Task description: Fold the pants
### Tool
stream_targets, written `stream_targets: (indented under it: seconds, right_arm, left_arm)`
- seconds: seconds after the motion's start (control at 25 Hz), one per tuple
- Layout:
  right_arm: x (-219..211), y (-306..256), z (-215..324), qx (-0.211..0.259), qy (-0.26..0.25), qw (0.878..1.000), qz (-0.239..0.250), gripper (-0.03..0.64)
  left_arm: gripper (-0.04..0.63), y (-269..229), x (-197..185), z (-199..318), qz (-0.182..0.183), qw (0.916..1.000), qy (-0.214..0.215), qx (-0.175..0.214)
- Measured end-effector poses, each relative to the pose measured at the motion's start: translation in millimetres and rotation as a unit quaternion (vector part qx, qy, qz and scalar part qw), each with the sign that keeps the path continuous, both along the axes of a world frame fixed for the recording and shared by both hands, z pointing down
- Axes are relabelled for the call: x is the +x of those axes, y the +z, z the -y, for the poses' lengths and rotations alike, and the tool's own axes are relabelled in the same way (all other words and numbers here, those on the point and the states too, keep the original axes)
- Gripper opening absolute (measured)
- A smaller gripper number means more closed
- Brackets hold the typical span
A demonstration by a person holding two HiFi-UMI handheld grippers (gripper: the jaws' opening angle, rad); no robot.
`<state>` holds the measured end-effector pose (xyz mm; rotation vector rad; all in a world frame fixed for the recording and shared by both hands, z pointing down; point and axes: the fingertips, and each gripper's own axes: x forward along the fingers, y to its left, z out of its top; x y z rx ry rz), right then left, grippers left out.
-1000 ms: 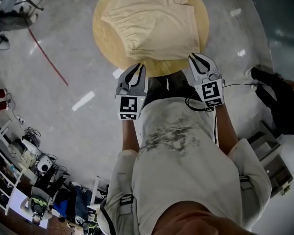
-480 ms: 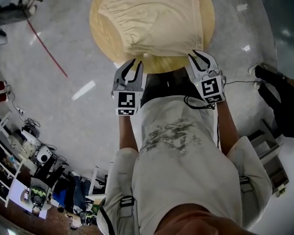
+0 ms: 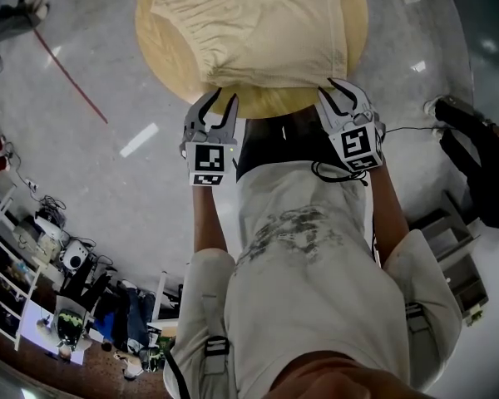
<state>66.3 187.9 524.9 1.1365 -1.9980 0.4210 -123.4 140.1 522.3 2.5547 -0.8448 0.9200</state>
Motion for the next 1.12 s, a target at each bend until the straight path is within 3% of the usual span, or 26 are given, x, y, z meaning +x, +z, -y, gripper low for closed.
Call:
stream_targets:
  seconds: [1.12]
  right_arm:
    - [22.9, 85.0, -24.3, -0.076, -0.029, 0.996, -0.03, 0.186]
  left_arm:
    - [0.2, 82.7, -7.7, -0.7, 0.071, 0.9963, 0.022, -0.044]
